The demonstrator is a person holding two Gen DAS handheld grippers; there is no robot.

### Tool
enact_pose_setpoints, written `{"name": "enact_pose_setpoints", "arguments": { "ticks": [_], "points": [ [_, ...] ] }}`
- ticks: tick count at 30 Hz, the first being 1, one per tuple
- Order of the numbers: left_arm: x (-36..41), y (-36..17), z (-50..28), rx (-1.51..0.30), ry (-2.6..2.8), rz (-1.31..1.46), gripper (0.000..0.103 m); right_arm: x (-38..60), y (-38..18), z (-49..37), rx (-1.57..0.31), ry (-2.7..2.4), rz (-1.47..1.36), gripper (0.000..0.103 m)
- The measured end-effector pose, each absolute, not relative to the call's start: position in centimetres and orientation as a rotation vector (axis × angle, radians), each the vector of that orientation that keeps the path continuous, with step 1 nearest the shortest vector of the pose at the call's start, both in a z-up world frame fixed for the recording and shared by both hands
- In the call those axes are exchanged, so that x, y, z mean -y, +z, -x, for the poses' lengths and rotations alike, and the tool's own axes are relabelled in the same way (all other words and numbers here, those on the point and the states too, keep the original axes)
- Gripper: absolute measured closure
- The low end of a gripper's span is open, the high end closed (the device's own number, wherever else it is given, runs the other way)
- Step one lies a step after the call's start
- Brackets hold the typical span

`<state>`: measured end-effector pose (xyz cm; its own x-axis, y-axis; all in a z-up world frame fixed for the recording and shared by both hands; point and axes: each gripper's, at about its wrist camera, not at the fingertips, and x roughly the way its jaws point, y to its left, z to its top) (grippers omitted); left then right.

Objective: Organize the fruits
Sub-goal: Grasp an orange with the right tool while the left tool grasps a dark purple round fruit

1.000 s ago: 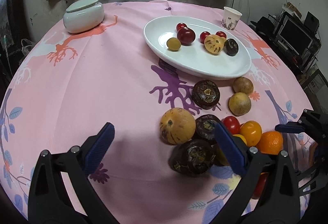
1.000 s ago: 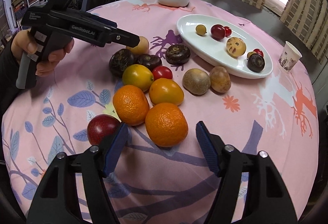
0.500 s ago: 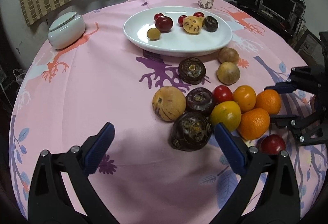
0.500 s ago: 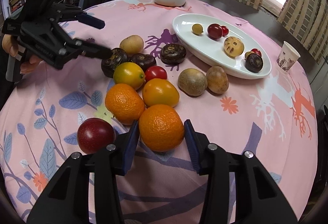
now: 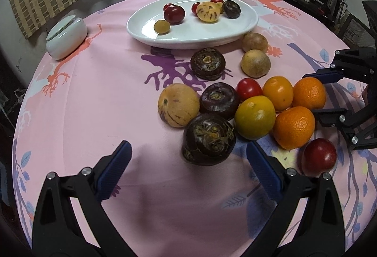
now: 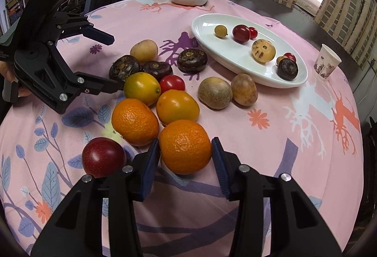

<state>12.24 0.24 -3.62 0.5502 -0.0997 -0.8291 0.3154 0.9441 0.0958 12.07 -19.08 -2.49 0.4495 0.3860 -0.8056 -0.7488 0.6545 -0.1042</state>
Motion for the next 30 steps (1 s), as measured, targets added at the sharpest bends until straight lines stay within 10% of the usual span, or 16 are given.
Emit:
{"name": "enact_pose_setpoints", "arguments": {
  "ticks": [3, 8, 30],
  "points": [
    [0.1, -3.9, -12.3, -0.963, -0.249, -0.248, 0.005, 19.1, -2.5, -12.0, -0.839, 0.737, 0.492, 0.058],
    [-0.3, -4.3, -12.6, -0.987, -0.279, -0.178, 0.037, 19.0, -2.7, -12.1, -0.848, 0.733, 0.498, 0.058],
    [0.5, -4.4, -12.6, -0.956, -0.285, -0.142, 0.055, 19.2, -2.4, -12.4, -0.844, 0.706, 0.484, 0.058]
  ]
}}
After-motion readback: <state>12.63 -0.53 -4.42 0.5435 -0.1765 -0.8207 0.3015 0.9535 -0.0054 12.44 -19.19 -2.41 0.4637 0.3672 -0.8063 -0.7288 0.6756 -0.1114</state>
